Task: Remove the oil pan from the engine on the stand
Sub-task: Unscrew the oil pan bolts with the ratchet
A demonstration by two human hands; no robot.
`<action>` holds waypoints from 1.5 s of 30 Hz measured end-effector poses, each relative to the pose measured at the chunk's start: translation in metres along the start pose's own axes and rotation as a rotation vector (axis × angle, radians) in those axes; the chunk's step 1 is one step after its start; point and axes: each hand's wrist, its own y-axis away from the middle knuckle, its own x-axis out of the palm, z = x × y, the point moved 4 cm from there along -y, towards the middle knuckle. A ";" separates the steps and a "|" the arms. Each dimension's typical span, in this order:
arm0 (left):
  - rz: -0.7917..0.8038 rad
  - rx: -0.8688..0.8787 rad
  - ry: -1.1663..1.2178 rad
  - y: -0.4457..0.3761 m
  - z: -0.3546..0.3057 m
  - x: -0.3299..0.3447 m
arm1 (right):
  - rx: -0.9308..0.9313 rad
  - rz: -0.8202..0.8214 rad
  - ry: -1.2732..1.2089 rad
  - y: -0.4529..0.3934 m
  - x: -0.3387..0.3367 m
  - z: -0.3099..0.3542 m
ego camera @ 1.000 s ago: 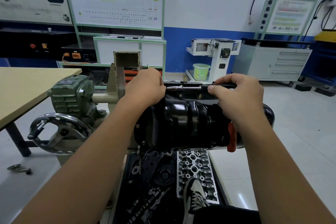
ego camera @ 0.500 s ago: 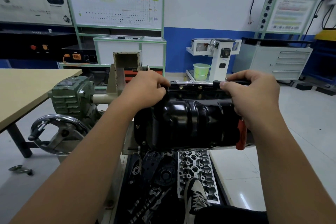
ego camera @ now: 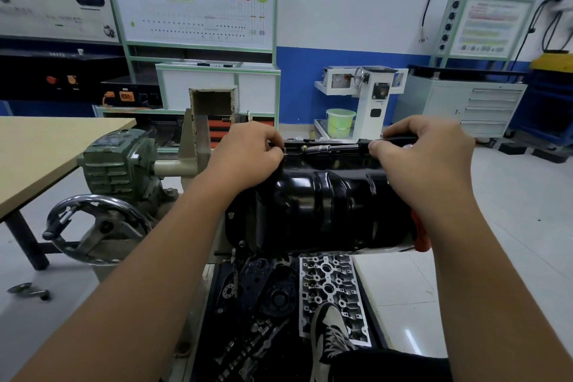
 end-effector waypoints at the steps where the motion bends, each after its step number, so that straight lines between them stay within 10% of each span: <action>1: -0.001 -0.004 0.000 0.000 0.001 0.001 | -0.004 -0.005 -0.007 0.001 0.000 0.000; 12: -0.088 0.043 0.054 0.003 -0.012 -0.004 | -0.125 -0.008 0.055 0.013 0.006 0.017; 19: 0.034 0.626 0.151 0.025 -0.072 0.006 | -0.431 -0.079 0.108 0.049 0.027 0.050; 25: -0.051 0.677 0.190 0.031 -0.075 0.009 | -0.474 0.082 0.066 0.057 0.031 0.059; 30: -0.069 0.649 0.200 0.029 -0.068 0.009 | 0.033 0.471 -0.385 0.031 0.007 0.038; 36: -0.027 0.668 0.218 0.031 -0.059 0.008 | 0.609 0.309 -1.028 0.009 0.000 0.009; 45: -0.129 0.595 0.314 0.035 -0.048 0.009 | 0.624 0.387 -1.493 0.002 0.009 0.004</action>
